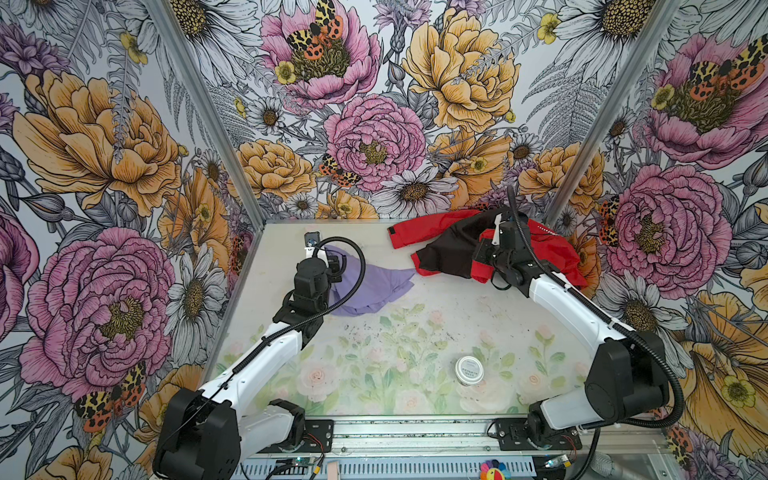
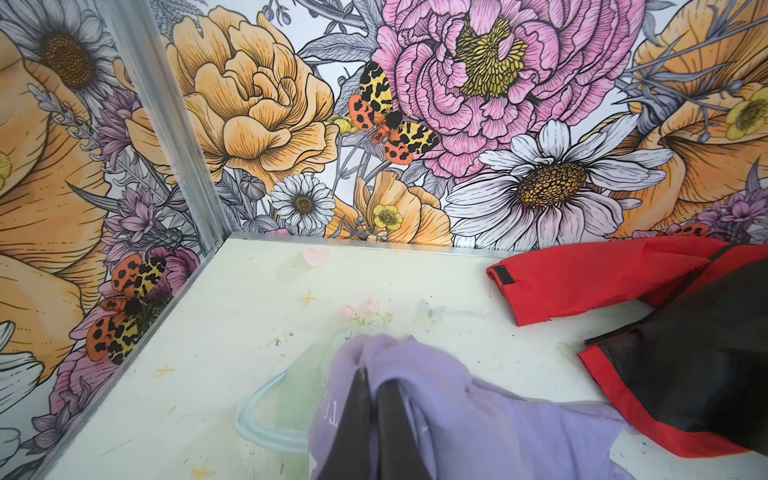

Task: Pick out a specific cloth from the pile
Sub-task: 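Drag the lavender t-shirt with the left gripper toward the left arm's side, then release the lavender t-shirt from the left gripper onto the table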

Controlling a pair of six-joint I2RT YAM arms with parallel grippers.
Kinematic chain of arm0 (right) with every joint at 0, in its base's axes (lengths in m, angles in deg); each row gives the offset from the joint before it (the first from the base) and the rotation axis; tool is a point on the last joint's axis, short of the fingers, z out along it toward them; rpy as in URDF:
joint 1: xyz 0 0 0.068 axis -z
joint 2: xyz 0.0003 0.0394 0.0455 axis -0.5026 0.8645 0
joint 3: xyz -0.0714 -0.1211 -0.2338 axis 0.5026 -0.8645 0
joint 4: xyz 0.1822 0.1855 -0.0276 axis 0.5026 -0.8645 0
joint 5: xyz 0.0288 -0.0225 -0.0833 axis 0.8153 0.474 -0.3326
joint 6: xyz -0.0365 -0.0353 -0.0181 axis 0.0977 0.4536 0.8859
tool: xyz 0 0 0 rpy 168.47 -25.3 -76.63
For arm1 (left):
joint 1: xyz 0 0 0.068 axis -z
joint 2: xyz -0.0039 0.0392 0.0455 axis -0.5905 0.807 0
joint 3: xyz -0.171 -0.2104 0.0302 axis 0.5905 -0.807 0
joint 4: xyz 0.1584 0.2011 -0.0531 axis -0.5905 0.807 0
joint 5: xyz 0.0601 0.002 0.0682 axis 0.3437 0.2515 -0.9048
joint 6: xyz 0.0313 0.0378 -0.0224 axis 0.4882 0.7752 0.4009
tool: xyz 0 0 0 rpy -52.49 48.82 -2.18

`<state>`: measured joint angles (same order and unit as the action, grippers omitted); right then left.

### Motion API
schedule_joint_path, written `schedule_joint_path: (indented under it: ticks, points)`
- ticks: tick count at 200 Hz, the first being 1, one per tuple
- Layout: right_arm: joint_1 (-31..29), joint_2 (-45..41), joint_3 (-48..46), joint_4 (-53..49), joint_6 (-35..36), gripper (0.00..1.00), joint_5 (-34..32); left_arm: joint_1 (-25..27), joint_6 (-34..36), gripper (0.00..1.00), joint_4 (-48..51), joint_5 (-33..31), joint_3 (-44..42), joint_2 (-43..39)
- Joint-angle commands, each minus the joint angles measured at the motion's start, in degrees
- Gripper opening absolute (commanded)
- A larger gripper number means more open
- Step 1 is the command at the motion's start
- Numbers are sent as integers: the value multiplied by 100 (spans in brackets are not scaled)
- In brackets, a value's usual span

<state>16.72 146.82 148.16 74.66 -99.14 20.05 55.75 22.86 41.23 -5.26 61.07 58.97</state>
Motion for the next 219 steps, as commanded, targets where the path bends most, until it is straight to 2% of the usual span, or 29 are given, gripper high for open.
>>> schedule_joint_path:
  ticks: [1,140,219]
  points:
    - [-103,-78,40,215,78,0,38,-180,-72,0,19,-34,-32,-254]
    - [-267,360,128,437,116,0,143,-1103,-258,0,666,-190,315,-405]
    - [-338,568,38,571,99,0,232,-1637,199,0,1108,-203,906,-280]
